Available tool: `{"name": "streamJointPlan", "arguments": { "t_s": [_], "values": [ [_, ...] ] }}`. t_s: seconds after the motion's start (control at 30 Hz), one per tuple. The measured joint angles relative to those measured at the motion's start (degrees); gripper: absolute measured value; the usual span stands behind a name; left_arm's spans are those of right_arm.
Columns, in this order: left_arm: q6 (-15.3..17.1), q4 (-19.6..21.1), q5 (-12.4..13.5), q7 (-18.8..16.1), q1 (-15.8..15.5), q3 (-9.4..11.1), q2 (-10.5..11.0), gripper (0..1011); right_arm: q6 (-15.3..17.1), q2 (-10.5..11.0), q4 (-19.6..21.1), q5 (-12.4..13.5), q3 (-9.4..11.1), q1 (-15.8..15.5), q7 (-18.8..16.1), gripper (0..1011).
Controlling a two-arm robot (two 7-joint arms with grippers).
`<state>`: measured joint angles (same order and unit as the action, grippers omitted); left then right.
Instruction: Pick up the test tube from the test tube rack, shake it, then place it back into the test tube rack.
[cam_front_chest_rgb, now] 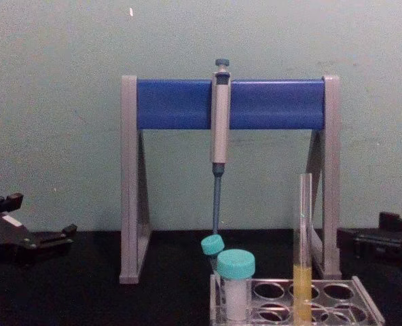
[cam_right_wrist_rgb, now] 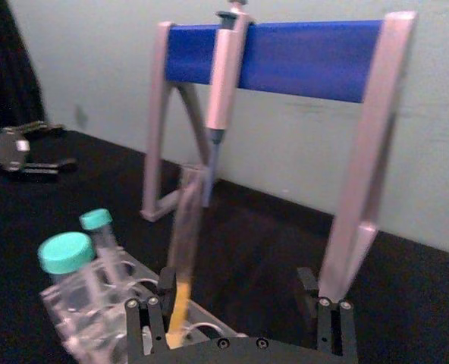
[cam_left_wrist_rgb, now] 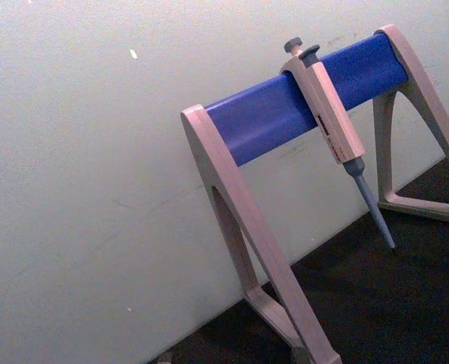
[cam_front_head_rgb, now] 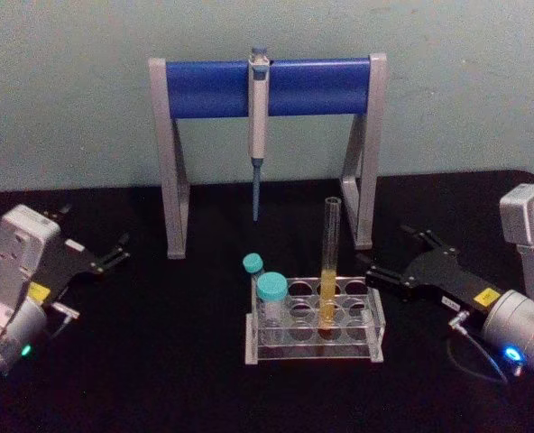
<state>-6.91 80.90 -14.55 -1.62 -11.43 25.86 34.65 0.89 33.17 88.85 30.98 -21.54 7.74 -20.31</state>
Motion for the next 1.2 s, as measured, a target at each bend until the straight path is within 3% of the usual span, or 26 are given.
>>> {"name": "streamJointPlan", "arguments": {
  "t_s": [0.3, 0.53, 0.83, 1.2],
  "values": [
    [0.0, 0.0, 0.0, 0.0, 0.0, 0.0, 0.0, 1010, 5.1, -0.2, 0.6, 3.6, 0.0, 1.9, -6.8, 1000],
    [0.0, 0.0, 0.0, 0.0, 0.0, 0.0, 0.0, 1010, 7.2, -1.5, -1.7, 5.3, -1.3, 4.7, -8.9, 1000],
    [0.0, 0.0, 0.0, 0.0, 0.0, 0.0, 0.0, 1009, 8.3, -3.5, -7.1, 6.2, -3.9, 9.3, -10.9, 1000],
    [0.0, 0.0, 0.0, 0.0, 0.0, 0.0, 0.0, 1010, 8.1, -5.1, -11.9, 6.6, -5.9, 12.8, -12.4, 1000]
  ]
}}
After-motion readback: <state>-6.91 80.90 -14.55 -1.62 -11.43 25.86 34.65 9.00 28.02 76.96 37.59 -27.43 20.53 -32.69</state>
